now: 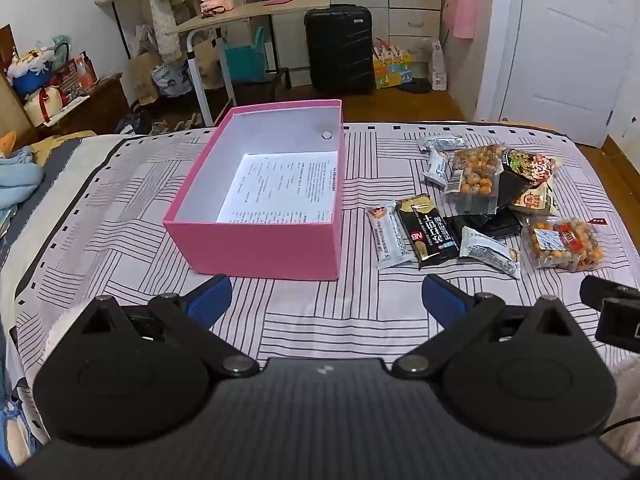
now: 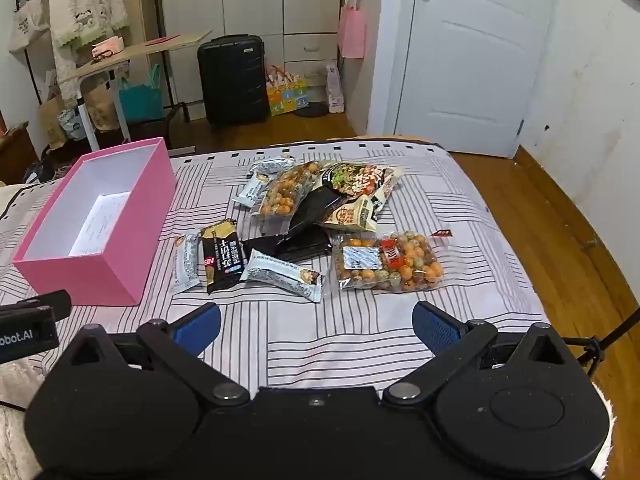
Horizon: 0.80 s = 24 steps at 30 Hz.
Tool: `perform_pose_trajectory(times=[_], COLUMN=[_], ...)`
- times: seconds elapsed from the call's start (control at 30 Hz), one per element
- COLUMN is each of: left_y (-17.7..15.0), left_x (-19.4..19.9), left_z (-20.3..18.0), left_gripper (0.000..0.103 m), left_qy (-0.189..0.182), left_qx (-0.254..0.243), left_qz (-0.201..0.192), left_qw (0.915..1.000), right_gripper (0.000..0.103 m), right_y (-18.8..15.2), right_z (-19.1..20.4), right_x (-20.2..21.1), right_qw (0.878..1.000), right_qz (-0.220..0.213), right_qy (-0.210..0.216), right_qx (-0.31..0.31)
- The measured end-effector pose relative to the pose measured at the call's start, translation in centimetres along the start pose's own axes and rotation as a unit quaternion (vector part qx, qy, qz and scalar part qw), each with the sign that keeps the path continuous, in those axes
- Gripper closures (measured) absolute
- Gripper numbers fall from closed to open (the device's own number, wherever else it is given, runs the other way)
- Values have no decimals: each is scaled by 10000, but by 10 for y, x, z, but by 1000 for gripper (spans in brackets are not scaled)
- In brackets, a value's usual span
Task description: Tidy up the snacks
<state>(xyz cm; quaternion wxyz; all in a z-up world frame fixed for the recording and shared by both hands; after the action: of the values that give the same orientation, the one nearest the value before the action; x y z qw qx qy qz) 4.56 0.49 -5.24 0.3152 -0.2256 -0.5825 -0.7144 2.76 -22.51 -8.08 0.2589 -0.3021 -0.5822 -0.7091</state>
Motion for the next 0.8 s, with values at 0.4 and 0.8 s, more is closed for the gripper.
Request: perform_pose_trajectory(times=[0.4,0.8], left_y=[-3,-6], left_x=[-3,-5], left_z=[-6,-8], left_gripper=[0,0], left_qy=[-39,-98], left_qx=[-62,-71], left_qz=[115,174], left_qw=[9999,9998], right_gripper=[0,0], right_y=[-1,-1], right_z=[-6,-6], right_x=[0,0], right_qw=[9996,9991], right_qz=[-10,-49], right_qy=[-260,-390], right_qx=[101,174])
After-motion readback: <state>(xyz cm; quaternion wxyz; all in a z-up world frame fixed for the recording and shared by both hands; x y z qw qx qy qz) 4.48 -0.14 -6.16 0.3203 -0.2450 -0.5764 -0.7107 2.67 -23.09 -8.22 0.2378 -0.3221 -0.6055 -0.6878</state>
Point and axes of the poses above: each gripper's, at about its wrist camera, not at the fingertips, and x roughly against the way its jaws point, z to its left, y to its top, the point moved 7 cm from there along -x, roughly the way its jaws point, and after that the axes turned 13 degrees about y, right-handed, at the moved point
